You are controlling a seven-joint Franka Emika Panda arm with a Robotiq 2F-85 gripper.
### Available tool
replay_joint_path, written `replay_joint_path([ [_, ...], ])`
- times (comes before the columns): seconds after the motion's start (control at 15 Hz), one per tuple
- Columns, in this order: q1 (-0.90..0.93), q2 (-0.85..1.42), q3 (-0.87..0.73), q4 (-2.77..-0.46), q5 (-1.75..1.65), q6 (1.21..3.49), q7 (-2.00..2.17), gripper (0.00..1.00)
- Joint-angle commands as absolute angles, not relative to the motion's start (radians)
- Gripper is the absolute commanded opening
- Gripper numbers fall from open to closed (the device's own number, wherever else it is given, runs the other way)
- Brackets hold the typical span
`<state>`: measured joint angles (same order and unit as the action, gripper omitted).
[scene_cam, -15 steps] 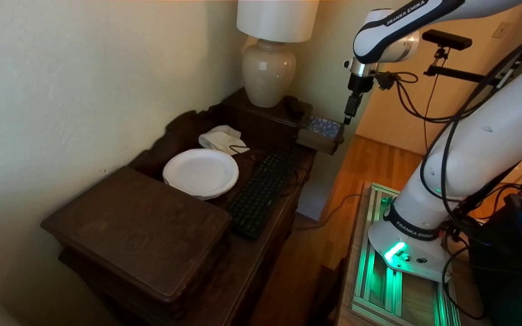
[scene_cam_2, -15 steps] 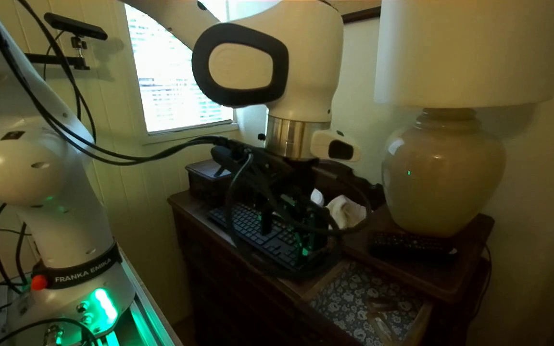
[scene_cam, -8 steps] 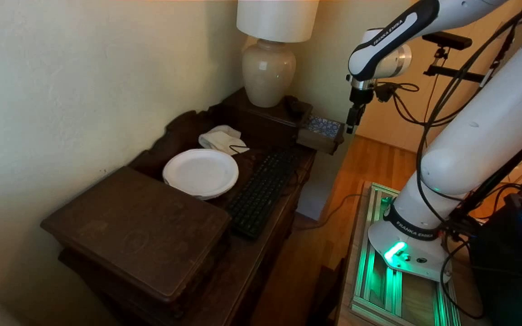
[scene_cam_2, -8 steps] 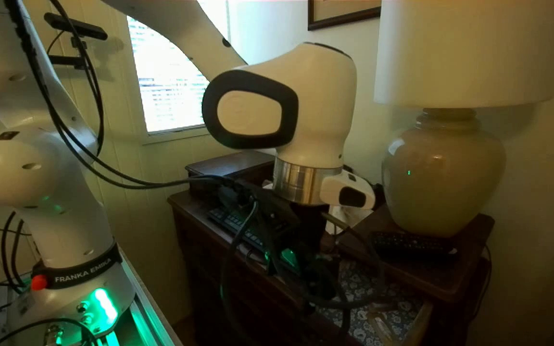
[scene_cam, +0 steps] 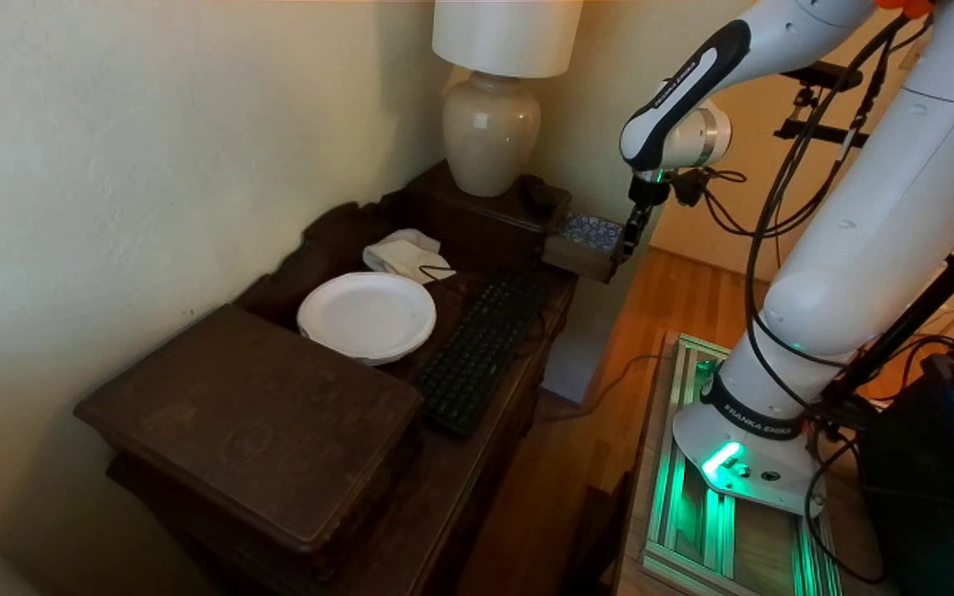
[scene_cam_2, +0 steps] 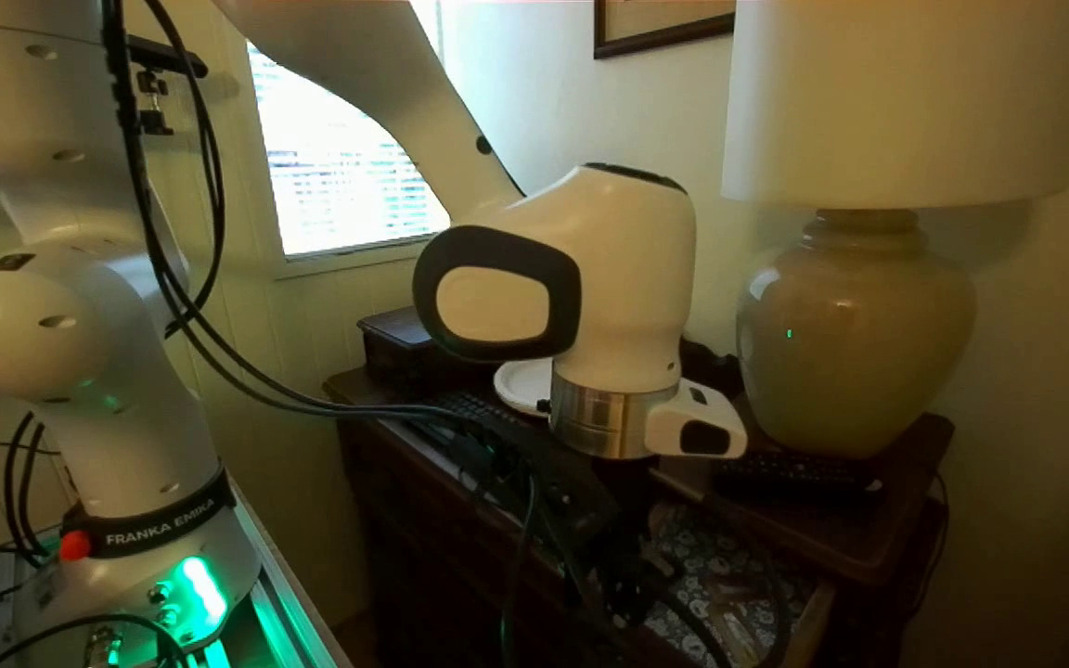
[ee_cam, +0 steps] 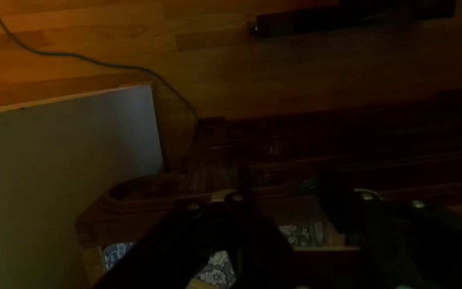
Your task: Close the open drawer on the right.
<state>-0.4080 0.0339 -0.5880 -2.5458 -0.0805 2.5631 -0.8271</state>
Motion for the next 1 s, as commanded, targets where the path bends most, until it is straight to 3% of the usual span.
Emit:
replay_joint_path([
  [0.0, -0.447, 0.104, -0.536, -2.531, 0.060, 2.678, -0.946, 0.16],
  [0.13, -0.469, 0.127, -0.505, -2.523, 0.101, 2.679, -1.001, 0.03],
  [0.27, -0.487, 0.125, -0.492, -2.516, 0.120, 2.650, -1.045, 0.00],
  [0.93, -0.516, 0.022, -0.495, -2.489, 0.105, 2.521, -1.055, 0.02],
])
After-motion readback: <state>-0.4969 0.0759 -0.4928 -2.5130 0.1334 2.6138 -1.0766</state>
